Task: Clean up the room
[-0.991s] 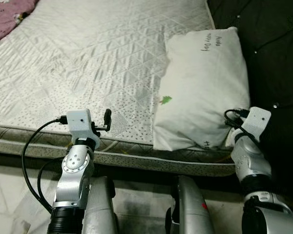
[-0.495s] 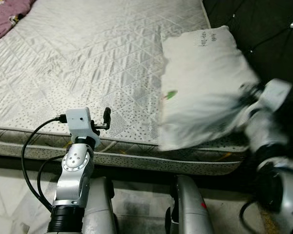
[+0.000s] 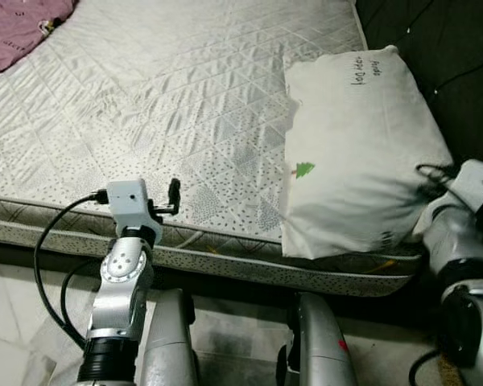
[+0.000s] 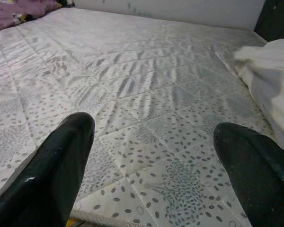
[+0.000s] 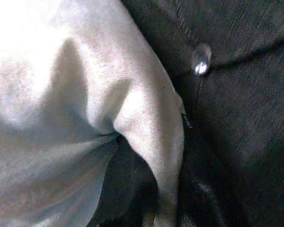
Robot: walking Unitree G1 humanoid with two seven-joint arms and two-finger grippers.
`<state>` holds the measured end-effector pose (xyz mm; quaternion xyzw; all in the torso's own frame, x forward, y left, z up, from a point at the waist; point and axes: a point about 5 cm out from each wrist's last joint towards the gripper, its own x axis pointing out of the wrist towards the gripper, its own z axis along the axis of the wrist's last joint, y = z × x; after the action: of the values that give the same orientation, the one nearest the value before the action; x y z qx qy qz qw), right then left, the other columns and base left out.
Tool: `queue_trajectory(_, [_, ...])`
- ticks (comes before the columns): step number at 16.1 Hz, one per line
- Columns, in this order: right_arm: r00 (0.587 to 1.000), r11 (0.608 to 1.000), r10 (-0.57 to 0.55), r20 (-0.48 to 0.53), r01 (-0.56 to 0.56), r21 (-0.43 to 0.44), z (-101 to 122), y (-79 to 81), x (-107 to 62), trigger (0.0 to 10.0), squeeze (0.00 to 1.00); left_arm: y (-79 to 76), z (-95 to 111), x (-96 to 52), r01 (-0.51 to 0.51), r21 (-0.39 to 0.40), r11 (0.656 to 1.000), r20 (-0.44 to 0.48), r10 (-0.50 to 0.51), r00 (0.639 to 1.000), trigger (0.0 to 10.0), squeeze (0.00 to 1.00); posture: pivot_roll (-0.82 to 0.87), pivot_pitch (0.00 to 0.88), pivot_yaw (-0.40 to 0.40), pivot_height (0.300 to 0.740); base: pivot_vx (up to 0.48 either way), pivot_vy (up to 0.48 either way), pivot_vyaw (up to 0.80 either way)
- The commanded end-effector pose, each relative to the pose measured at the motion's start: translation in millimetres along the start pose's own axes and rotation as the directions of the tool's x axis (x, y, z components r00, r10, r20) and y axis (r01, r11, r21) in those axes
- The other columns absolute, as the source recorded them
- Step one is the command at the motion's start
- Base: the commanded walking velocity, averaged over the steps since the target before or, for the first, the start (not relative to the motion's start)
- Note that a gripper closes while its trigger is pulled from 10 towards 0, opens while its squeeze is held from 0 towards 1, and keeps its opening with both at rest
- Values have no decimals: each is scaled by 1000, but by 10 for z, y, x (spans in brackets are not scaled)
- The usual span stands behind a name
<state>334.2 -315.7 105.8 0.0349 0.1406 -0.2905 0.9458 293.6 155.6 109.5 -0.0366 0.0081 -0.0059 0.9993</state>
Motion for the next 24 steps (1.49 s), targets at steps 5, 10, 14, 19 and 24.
queue_trajectory(5, [995,994,95,25,-93,-59,-88,304,-77,10000,1000,-9,29,110,15,14,1000,7,-15,1000,10000,0,26,0,-10,582,0,0,0])
queue_trajectory(10, [991,991,107,82,-100,-91,-176,403,-190,10000,1000,19,58,152,-14,-1,1000,31,14,999,10000,0,12,0,-16,582,0,0,0])
queue_trajectory(14, [978,982,173,120,-162,-95,-317,529,-403,10000,1000,31,75,183,-19,-5,1000,49,20,999,10000,0,-8,0,-13,582,0,0,0])
queue_trajectory(19, [953,975,219,211,-202,-97,-285,479,-617,10000,1000,124,151,230,-50,-17,999,99,51,994,10000,0,-23,0,-3,582,0,0,0])
queue_trajectory(24, [757,899,428,494,-413,-147,272,992,-997,10000,1000,91,233,208,-45,-10,999,168,46,985,10000,0,-28,0,16,582,0,0,0])
